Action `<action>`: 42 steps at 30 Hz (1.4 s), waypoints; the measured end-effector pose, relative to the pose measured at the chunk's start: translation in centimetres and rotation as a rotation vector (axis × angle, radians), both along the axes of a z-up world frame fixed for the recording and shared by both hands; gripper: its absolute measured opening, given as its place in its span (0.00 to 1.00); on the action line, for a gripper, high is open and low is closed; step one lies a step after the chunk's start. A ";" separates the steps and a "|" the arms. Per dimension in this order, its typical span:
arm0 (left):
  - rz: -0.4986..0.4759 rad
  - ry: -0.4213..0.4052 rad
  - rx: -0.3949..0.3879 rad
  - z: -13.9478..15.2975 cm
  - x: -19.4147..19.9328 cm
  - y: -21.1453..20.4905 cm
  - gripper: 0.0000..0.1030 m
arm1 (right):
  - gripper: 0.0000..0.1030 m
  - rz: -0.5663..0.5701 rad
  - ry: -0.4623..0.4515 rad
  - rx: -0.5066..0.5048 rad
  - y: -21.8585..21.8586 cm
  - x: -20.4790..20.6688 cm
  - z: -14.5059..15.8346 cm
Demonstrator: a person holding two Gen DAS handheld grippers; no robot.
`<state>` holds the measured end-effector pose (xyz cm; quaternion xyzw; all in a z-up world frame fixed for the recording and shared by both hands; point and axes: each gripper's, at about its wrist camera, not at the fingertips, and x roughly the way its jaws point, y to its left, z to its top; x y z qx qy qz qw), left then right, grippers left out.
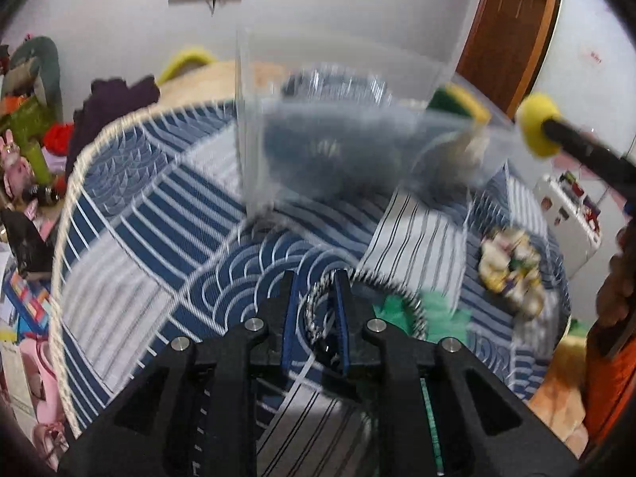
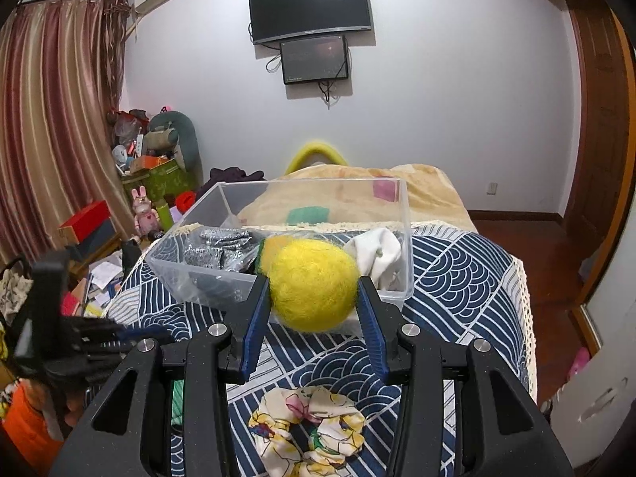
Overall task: Organize soft objects
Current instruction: 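Drop the bracelet and yellow ball into the clear box with both tools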
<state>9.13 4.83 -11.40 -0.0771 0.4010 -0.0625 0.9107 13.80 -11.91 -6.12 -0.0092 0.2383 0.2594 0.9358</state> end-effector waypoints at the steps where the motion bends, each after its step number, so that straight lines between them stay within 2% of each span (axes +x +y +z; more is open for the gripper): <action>1: -0.002 -0.015 0.009 -0.1 -0.2 -0.1 0.17 | 0.39 0.002 0.003 -0.001 0.1 0.0 -0.1; 3: -0.013 -0.020 0.025 -0.1 -0.2 -0.4 0.20 | 0.39 0.003 0.007 -0.005 0.1 0.0 -0.2; 10: -0.014 -0.031 0.066 -0.2 0.0 -0.9 0.19 | 0.39 0.003 0.014 -0.008 0.3 0.1 -0.3; 12: 0.009 -0.031 0.092 0.0 0.0 -1.0 0.06 | 0.39 0.000 0.020 -0.006 0.3 0.2 -0.4; 14: 0.017 -0.041 0.080 0.3 -0.2 -0.9 0.05 | 0.39 -0.003 0.021 -0.006 0.2 0.3 -0.5; 22: 0.021 -0.167 0.033 4.6 -1.7 -0.3 0.05 | 0.39 -0.023 0.014 0.000 -0.2 0.6 -0.2; 26: 0.033 -0.257 0.054 7.3 -1.4 -0.7 0.05 | 0.39 -0.028 0.008 -0.005 0.0 0.8 0.0; 33: 0.082 -0.323 0.052 9.3 2.2 -0.9 0.05 | 0.39 -0.037 -0.014 -0.007 0.7 2.2 0.9; 37: 0.101 -0.316 0.035 9.4 4.6 -1.1 0.05 | 0.39 -0.042 -0.016 -0.011 1.1 3.3 1.0; 42: 0.119 -0.285 0.066 8.5 7.8 -2.0 0.05 | 0.39 -0.046 0.010 -0.018 1.6 4.7 0.4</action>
